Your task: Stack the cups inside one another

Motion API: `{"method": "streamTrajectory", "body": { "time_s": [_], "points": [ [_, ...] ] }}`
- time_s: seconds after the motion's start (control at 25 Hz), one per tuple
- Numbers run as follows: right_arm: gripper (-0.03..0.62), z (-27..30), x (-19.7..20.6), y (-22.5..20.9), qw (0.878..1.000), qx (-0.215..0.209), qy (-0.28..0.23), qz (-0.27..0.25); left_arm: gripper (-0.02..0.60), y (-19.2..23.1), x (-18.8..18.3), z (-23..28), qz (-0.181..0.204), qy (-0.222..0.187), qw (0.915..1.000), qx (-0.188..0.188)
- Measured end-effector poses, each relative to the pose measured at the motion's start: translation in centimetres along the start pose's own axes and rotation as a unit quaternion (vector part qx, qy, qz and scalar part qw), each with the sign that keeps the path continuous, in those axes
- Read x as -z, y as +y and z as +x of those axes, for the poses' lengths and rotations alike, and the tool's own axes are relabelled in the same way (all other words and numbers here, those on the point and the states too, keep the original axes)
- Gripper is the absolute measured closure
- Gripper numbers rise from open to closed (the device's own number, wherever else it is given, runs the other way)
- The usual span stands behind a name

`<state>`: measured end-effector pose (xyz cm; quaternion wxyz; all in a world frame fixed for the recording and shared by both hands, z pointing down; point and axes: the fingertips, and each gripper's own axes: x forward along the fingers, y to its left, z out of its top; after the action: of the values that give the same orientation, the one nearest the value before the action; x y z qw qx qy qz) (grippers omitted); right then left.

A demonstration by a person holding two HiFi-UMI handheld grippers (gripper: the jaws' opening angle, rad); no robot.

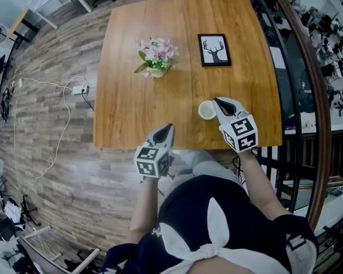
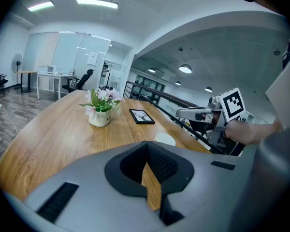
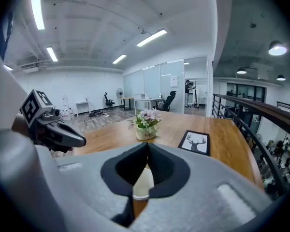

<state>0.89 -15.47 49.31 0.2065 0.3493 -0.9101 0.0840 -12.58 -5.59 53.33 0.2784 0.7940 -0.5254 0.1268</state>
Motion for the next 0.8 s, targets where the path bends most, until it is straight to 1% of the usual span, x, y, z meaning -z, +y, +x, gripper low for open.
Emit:
{"method": "streamTrajectory", "body": {
  "time_s": [0.2, 0.68, 0.8],
  "points": [
    [0.595, -0.44, -0.47, 0.12, 1.000, -0.006, -0.007, -0.005, 0.565, -0.26, -0.06, 0.01, -0.003, -0.001, 1.0000, 0.001],
    [0.595, -0.58, -0.16, 0.25, 1.000, -0.008, 0.003, -0.014, 0.565, -0.64, -0.41, 0.32, 0.002, 0.002, 1.0000, 0.007],
    [0.595, -0.68, -0.18, 0.30, 1.000, -0.009, 0.004, -0.015, 0.565, -0.64, -0.46, 0.35, 0.002, -0.003, 1.0000, 0.006]
  ]
}}
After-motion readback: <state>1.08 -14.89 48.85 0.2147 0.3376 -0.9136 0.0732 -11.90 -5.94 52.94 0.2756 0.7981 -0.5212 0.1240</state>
